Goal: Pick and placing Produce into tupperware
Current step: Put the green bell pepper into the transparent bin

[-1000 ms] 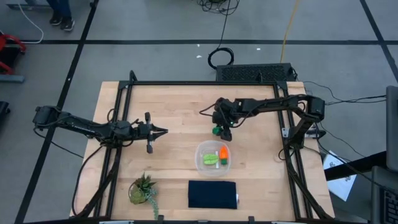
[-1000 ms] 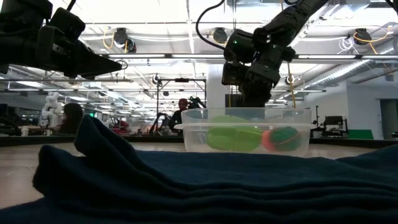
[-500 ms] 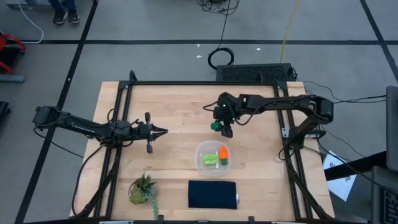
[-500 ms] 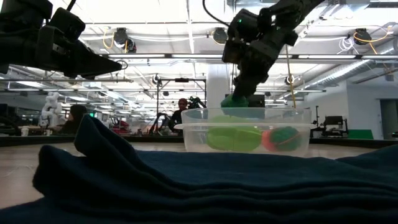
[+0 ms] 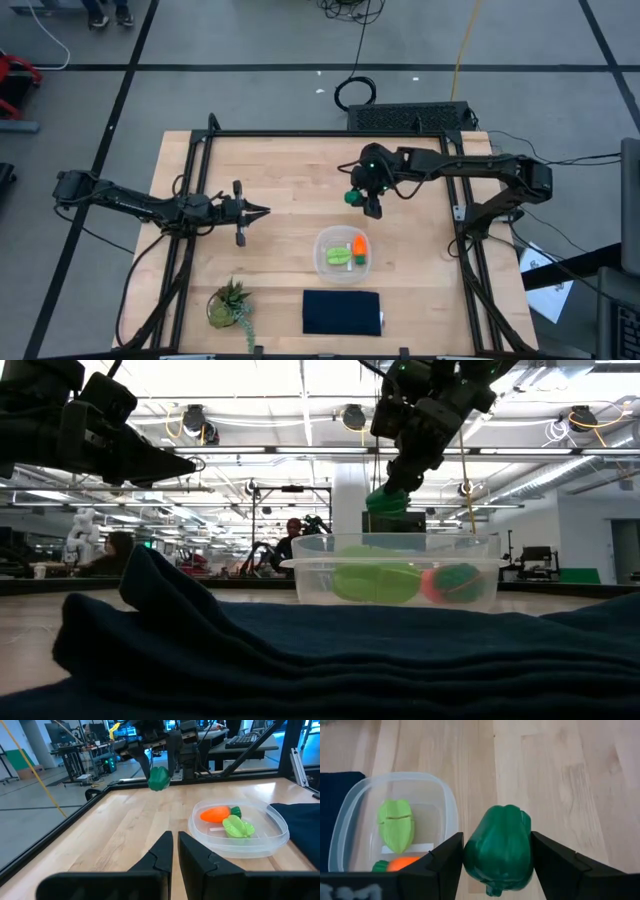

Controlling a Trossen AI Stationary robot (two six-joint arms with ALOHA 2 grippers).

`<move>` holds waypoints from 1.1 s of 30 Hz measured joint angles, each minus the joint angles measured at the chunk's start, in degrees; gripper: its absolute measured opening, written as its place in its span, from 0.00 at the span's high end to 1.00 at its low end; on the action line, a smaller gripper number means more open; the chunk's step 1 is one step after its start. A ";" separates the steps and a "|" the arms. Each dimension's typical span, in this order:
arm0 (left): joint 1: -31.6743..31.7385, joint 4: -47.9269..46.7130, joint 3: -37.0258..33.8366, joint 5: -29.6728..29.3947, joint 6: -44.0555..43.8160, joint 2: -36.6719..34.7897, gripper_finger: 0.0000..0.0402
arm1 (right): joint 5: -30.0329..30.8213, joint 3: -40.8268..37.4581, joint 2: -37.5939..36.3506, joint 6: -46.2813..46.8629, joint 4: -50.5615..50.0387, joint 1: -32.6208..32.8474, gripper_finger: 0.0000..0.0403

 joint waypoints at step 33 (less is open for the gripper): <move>0.00 0.02 0.00 0.00 -1.17 -0.01 0.92 | -0.02 -0.02 0.99 6.27 10.79 13.88 0.49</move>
